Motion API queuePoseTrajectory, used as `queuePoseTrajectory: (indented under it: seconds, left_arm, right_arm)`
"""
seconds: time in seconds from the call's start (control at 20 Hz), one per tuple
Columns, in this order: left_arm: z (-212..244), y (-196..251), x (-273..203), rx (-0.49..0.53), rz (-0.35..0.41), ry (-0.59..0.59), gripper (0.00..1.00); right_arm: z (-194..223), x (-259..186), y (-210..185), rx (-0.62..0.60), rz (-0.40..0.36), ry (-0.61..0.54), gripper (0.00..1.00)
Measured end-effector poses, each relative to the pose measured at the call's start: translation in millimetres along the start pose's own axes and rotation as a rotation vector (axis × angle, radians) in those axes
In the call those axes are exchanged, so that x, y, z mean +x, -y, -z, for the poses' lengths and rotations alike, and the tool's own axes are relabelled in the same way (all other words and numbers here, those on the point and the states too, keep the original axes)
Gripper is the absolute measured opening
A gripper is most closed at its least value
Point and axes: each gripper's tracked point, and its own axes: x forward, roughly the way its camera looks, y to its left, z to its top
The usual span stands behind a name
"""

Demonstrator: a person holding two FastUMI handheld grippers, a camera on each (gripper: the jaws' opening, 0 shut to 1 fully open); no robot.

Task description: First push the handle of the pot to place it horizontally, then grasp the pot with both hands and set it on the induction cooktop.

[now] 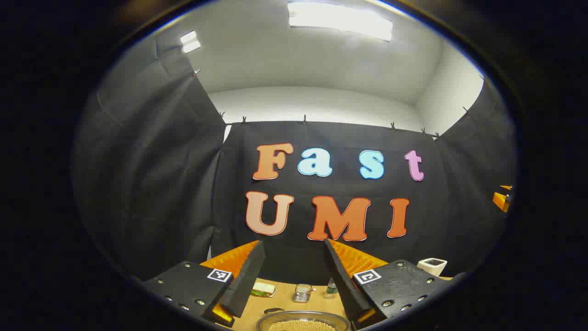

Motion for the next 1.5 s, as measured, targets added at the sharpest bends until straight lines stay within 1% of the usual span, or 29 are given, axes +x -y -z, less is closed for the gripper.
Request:
queuePoseTrajectory:
  seconds: [0.05,0.15,0.2,0.25,0.3,0.35,0.4,0.5,0.55,0.6,0.65,0.7,0.75,0.8,0.9,1.05,1.25,1.35,1.4,1.45,1.5]
  left_arm:
    - [0.1,-0.7,-1.6,-0.001,0.002,0.001,0.80]
    - [0.7,-1.8,-4.0,-0.005,0.000,-0.001,0.81]
    - [-1.3,-5.0,-4.7,-0.003,-0.002,-0.001,0.80]
    - [-1.3,-6.5,-6.0,0.000,-0.004,-0.001,0.80]
    - [-0.3,-7.8,-7.5,0.004,-0.005,-0.001,0.80]
    - [-1.5,-10.1,-9.5,0.008,-0.004,0.001,0.80]
    - [-0.3,-12.1,-11.4,0.010,-0.005,0.002,0.80]
    - [2.2,-14.6,-14.4,0.015,-0.004,-0.002,0.80]
    - [3.2,-16.0,-14.4,0.017,-0.002,-0.005,0.81]
    - [4.5,-17.5,-14.5,0.019,0.002,-0.008,0.80]
    - [5.1,-19.2,-14.8,0.022,0.002,-0.011,0.81]
    - [4.2,-21.3,-15.9,0.026,-0.001,-0.011,0.80]
    - [4.9,-22.4,-16.8,0.029,-0.002,-0.008,0.81]
    - [2.3,-24.1,-17.5,0.030,-0.002,0.000,0.81]
    - [-1.0,-24.7,-19.6,0.025,0.009,0.021,0.80]
    - [-2.7,-24.6,-22.4,0.015,0.032,0.028,0.81]
    - [12.7,-8.0,-20.1,0.023,0.083,-0.020,0.80]
    - [21.0,4.9,-18.0,0.022,0.123,-0.054,0.82]
    - [26.0,11.3,-17.9,0.022,0.141,-0.070,0.82]
    - [30.0,15.6,-17.5,0.028,0.156,-0.091,0.75]
    - [38.7,20.5,-16.6,0.040,0.172,-0.119,0.68]
  right_arm:
    - [0.6,-1.2,-1.0,0.003,-0.003,0.000,0.93]
    - [2.8,-0.8,-4.8,0.007,-0.010,-0.004,0.93]
    - [3.5,-1.3,-7.0,0.008,-0.015,-0.004,0.94]
    - [3.0,-0.5,-8.9,0.009,-0.017,-0.002,0.96]
    - [3.1,1.0,-10.2,0.009,-0.019,0.001,0.93]
    - [3.1,1.8,-12.0,0.010,-0.019,0.002,0.93]
    - [4.4,3.0,-14.4,0.010,-0.021,0.001,0.96]
    - [5.6,3.0,-20.7,0.012,-0.031,-0.003,0.96]
    - [6.3,3.9,-24.5,0.010,-0.036,-0.007,0.93]
    - [6.7,4.6,-26.8,0.008,-0.040,-0.009,0.93]
    - [6.5,4.2,-29.1,0.006,-0.042,-0.010,0.93]
    - [6.7,3.5,-30.3,0.005,-0.043,-0.011,0.96]
    - [5.8,3.4,-32.2,0.005,-0.044,-0.010,0.93]
    - [5.4,3.1,-33.5,0.004,-0.044,-0.010,0.93]
    - [5.1,1.6,-34.5,-0.002,-0.041,-0.012,0.93]
    - [5.3,-3.9,-31.8,-0.020,-0.031,-0.013,0.93]
    - [8.1,-10.7,-23.3,-0.030,-0.016,-0.019,0.94]
    - [12.3,-12.3,-19.3,-0.022,-0.012,-0.029,0.94]
    - [13.4,-12.8,-18.2,-0.018,-0.012,-0.035,0.94]
    - [16.2,-14.6,-16.3,-0.014,-0.012,-0.041,0.93]
    - [18.2,-15.6,-14.9,-0.009,-0.013,-0.045,0.97]
